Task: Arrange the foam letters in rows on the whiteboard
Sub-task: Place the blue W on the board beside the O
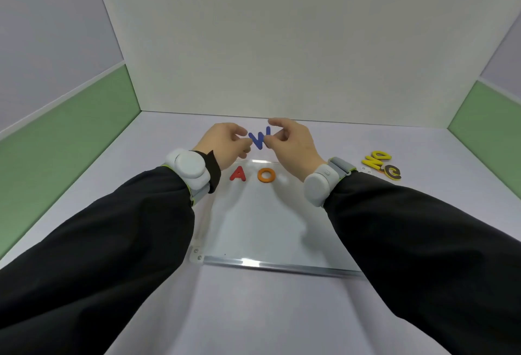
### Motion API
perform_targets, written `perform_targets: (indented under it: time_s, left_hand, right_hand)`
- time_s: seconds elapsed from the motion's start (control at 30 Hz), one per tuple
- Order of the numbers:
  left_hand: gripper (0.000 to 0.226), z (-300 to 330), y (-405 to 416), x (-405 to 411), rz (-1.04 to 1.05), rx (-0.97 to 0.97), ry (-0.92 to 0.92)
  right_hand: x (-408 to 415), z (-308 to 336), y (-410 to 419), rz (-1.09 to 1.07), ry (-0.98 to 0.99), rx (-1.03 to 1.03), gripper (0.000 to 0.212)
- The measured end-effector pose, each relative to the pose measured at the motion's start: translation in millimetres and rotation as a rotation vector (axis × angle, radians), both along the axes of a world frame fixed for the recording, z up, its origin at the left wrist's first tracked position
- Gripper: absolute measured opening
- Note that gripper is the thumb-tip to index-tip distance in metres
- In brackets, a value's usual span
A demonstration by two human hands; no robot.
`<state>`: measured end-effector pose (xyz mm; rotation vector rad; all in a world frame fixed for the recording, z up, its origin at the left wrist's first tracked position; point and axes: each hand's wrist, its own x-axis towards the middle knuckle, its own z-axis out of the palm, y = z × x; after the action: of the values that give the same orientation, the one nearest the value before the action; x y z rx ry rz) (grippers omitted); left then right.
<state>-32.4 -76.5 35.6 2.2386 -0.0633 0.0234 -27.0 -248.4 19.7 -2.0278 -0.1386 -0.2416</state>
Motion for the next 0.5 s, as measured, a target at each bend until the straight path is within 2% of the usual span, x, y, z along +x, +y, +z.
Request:
perform_targets:
  time_s: [0.1,0.23,0.37,0.5]
  left_hand:
    - [0.026,-1,-12,-10,-0.001,-0.177,-0.003]
    - [0.020,-3,-31,-18,-0.037,-0.138,-0.006]
    - [0.020,-6,-44,-23,-0.068,-0.084,-0.031]
    - [0.027,-10,-57,-30,-0.079,-0.122,-0.007]
  right_hand:
    - [-10,1,-12,0.040,0.017,-0.042,0.030]
    - [-20,4,-34,0.030,0.021,-0.060,0.017]
    - [-24,4,-54,0.041,0.064,-0.087,0.011]
    - [-24,1,-69,0.002,0.063,-0.116,0.009]
